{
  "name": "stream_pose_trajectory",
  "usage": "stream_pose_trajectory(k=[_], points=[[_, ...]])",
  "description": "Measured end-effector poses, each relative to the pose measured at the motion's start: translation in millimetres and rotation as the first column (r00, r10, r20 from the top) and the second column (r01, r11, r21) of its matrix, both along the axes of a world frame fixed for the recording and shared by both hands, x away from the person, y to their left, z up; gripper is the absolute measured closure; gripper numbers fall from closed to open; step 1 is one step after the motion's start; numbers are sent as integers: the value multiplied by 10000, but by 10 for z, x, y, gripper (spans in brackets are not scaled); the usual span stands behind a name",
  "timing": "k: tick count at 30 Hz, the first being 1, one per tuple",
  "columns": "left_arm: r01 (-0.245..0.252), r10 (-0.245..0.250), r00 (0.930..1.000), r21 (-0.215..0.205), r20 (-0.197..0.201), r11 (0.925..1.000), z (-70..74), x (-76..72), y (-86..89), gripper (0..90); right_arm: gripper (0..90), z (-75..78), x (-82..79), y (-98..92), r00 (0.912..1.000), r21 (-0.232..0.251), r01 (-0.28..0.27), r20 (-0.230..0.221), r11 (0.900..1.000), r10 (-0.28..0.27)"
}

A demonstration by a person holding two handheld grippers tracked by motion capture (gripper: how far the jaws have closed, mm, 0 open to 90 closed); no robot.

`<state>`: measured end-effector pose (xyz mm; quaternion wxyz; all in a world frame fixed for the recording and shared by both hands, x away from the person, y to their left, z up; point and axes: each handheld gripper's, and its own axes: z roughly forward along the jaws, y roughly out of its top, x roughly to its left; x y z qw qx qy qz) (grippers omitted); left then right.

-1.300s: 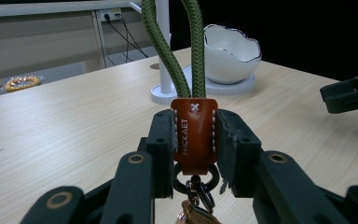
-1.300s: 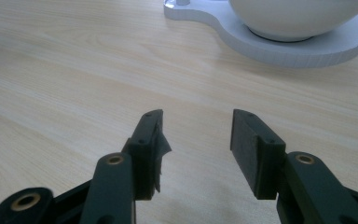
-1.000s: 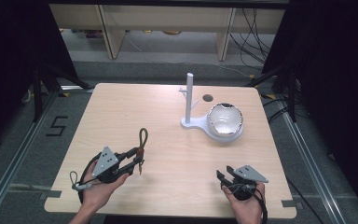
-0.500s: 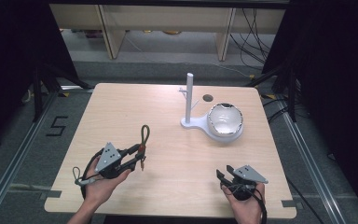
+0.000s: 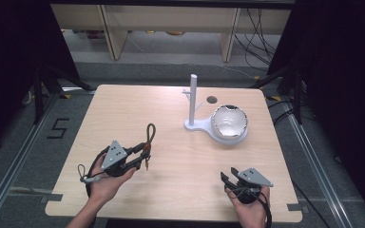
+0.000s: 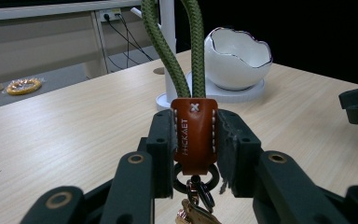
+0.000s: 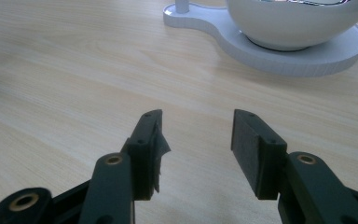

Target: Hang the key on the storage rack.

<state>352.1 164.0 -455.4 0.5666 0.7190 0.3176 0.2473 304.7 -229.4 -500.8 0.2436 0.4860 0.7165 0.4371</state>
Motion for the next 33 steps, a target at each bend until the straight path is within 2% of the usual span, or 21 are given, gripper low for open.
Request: stream_pose_trajectory(k=[3, 6, 13, 16, 17, 22, 33], points=[[25, -24, 10000, 68, -38, 10000, 1, 20, -13, 676, 542, -1, 2, -8, 10000, 40, -69, -16, 10000, 69], [76, -76, 10000, 78, 10, 9999, -2, 42, -25, 676, 542, 15, -15, -4, 9997, -69, 234, -65, 9997, -235], [62, -62, 10000, 236, 19, 9997, 7, 84, -38, 676, 540, 19, -10, -21, 9999, -159, 112, -92, 9998, -113], [101, -101, 9999, 108, 74, 9999, 1, 104, -52, 676, 539, 19, -11, -23, 9999, -150, 116, -87, 9998, -117], [63, -63, 10000, 260, 34, 9996, 9, 108, -55, 676, 539, 19, -11, -23, 9999, -150, 111, -83, 9998, -112], [70, -71, 10000, 295, 21, 9995, 17, 133, -72, 676, 537, 19, -11, -23, 9999, -147, 96, -95, 9998, -98], [21, -23, 10000, 249, 83, 9997, 45, 208, -117, 676, 533, 21, -10, -31, 9999, -47, 81, -67, 10000, -81]])
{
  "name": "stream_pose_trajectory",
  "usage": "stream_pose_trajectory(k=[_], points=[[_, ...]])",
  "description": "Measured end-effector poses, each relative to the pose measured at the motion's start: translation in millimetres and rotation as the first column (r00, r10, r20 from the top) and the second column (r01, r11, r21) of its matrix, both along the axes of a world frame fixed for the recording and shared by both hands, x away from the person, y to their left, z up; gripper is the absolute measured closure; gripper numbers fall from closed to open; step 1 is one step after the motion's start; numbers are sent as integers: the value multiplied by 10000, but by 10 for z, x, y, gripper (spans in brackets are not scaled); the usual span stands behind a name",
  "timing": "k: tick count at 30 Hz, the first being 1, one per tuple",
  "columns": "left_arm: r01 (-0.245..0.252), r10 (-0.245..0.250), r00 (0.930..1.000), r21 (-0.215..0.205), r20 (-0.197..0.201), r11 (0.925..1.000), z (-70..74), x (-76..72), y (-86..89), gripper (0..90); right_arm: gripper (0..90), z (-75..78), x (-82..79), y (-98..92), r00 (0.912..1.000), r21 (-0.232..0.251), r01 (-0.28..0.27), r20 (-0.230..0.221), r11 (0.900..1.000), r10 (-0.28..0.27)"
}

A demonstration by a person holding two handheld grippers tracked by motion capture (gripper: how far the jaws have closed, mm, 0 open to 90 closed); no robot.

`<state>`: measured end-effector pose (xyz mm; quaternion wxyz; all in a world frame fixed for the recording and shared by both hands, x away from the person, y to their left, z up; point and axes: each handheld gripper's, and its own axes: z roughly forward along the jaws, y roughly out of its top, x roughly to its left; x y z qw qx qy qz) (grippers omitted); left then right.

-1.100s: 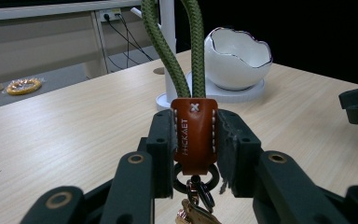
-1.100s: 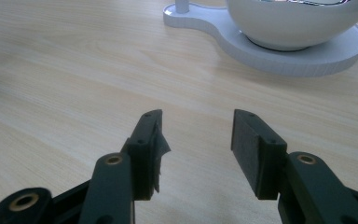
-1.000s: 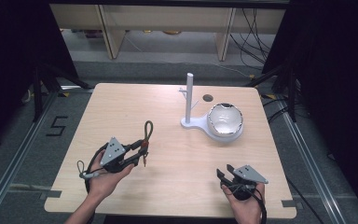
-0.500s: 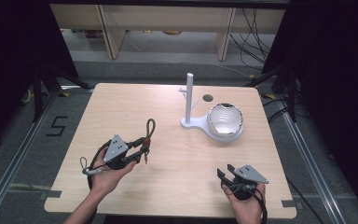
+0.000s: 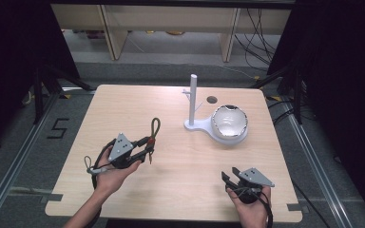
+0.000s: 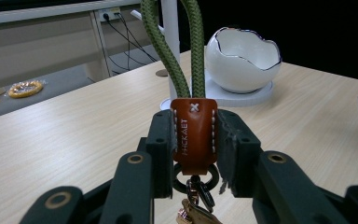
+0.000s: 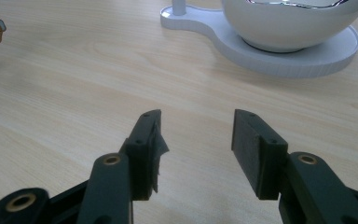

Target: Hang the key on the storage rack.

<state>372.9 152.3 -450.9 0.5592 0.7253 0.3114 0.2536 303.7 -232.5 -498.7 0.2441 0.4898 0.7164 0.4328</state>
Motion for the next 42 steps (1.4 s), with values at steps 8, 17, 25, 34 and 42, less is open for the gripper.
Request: stream_pose_trajectory(k=[8, 17, 25, 34, 42], points=[[-13, 13, 10000, 109, -32, 9999, 6, 45, -23, 676, 532, 6, -4, -7, 10000, -41, 63, 10, 10000, -63], [-53, 54, 10000, 159, -61, 9999, -15, 88, -48, 675, 528, 10, -34, 16, 9990, 248, 371, -274, 9990, -364], [42, -41, 9998, 76, -189, 10000, -30, 135, -104, 675, 521, 9, -8, -29, 9998, -26, 127, 140, 9999, -127], [-100, 103, 9995, 99, -300, 9999, -52, 166, -151, 675, 520, 4, -9, -34, 9998, -8, 141, 153, 9999, -141], [-110, 113, 9996, 131, -267, 9999, -53, 204, -185, 675, 519, 4, -10, -34, 9998, 28, 152, 142, 9999, -152]])
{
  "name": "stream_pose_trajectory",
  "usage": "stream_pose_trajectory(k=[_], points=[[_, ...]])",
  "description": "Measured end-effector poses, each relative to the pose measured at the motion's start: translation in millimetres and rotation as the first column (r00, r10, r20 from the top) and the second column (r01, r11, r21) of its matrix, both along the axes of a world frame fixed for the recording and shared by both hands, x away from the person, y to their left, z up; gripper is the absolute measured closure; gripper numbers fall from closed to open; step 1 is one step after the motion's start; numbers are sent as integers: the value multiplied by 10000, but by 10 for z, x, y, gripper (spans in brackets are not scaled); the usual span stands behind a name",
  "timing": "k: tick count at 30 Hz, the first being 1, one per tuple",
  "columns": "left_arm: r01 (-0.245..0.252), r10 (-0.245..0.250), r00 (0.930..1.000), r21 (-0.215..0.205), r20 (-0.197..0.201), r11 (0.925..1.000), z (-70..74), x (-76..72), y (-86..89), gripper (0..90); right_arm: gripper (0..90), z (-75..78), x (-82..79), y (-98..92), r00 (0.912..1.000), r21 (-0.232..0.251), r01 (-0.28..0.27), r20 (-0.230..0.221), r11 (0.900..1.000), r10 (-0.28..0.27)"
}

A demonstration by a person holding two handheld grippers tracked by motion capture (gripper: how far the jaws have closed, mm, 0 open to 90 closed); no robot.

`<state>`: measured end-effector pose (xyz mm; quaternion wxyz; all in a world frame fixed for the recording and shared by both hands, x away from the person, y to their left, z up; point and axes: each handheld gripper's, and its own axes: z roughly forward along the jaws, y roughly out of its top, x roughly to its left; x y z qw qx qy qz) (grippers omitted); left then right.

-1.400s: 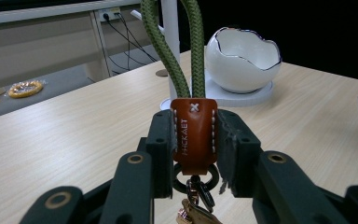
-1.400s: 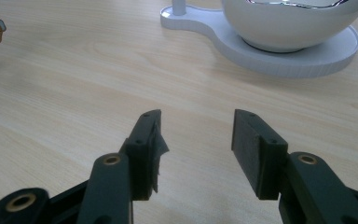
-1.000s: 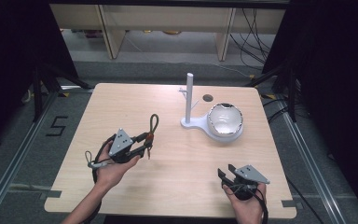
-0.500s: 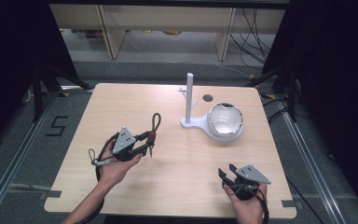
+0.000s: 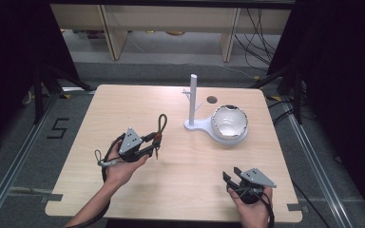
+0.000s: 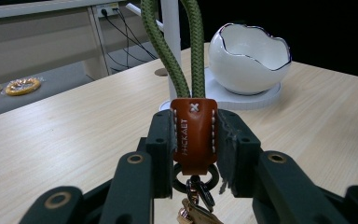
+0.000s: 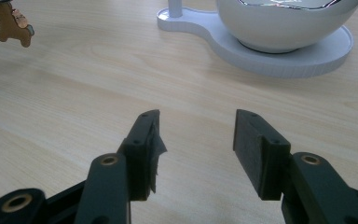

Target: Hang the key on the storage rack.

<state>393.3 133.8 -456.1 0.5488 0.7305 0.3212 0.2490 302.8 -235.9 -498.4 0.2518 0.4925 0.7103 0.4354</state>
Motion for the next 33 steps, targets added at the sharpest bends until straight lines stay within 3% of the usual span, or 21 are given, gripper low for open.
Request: stream_pose_trajectory(k=[22, 33], points=[[120, -120, 9999, -38, 69, 9999, 31, 132, -115, 675, 516, -16, 15, 7, 9999, 89, -74, 75, 9999, 73], [138, -137, 9999, -107, 91, 9998, 58, 198, -178, 675, 516, 5, 1, -3, 9999, 56, -23, -116, 10000, 23]])
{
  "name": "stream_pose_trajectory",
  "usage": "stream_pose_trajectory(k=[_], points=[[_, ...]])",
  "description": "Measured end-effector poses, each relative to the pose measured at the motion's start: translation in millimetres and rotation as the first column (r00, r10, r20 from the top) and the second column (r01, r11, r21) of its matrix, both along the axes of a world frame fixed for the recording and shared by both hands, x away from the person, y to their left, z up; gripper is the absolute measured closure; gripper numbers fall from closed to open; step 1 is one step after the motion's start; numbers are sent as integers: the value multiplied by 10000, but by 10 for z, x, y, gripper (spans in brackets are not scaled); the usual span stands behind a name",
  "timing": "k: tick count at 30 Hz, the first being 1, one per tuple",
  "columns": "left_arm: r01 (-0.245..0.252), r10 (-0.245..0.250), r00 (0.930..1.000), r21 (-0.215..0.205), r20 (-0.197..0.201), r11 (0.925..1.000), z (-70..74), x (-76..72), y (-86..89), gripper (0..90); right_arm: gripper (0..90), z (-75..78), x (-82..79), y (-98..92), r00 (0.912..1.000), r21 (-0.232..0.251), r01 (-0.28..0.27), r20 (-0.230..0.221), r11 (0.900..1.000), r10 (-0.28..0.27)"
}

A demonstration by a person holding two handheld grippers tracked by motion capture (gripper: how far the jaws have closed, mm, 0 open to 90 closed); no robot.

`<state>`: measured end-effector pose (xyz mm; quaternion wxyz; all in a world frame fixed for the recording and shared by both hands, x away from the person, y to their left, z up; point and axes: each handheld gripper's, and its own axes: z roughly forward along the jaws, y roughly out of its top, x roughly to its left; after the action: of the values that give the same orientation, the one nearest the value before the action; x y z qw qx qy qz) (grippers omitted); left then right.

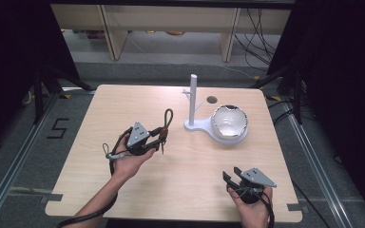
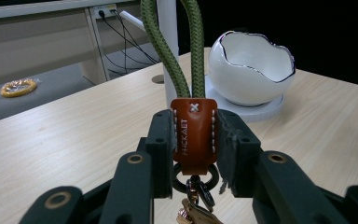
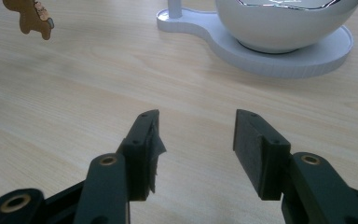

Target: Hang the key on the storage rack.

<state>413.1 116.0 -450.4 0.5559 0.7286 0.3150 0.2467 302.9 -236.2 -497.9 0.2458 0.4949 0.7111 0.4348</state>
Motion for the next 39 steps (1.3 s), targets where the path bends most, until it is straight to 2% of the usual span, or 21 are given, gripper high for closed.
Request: stream_pose_trajectory(k=[4, 5, 6, 7, 10, 11, 14, 15, 18, 39], points=[[19, -19, 10000, -32, 31, 10000, 19, 19, -22, 675, 516, 0, 8, 10, 9999, 105, -66, 77, 9999, 66], [19, -19, 10000, -32, 31, 10000, 19, 19, -22, 675, 517, 6, 5, 3, 9999, -70, -17, 162, 10000, 18], [76, -74, 9999, -135, 86, 9999, 17, 30, -33, 675, 516, 3, 7, 2, 9998, -59, -43, 178, 10000, 44], [36, -36, 10000, -53, 45, 10000, 31, 34, -41, 675, 516, 1, 9, 1, 9998, -66, -39, 183, 10000, 41], [33, -32, 10000, -100, 49, 9999, 38, 42, -55, 675, 516, 3, 7, 2, 9998, -48, -47, 174, 10000, 48], [43, -43, 10000, -76, 72, 10000, 49, 54, -67, 675, 516, 11, -8, 15, 10000, 177, 81, -37, 9998, -81], [46, -46, 10000, -97, 74, 9999, 60, 66, -76, 674, 516, 11, 2, 0, 10000, 79, -57, 79, 10000, 56], [81, -78, 9999, -240, 128, 9997, 61, 84, -90, 674, 516, 10, 3, 0, 10000, 85, -52, 81, 9999, 52], [37, -36, 10000, -71, 82, 10000, 80, 91, -93, 674, 516, 8, 2, 0, 10000, 78, -62, 67, 10000, 62], [39, -37, 9998, -107, 202, 9999, 131, 163, -154, 674, 515, 2, 5, -9, 9999, 11, -18, 111, 10000, 17]])
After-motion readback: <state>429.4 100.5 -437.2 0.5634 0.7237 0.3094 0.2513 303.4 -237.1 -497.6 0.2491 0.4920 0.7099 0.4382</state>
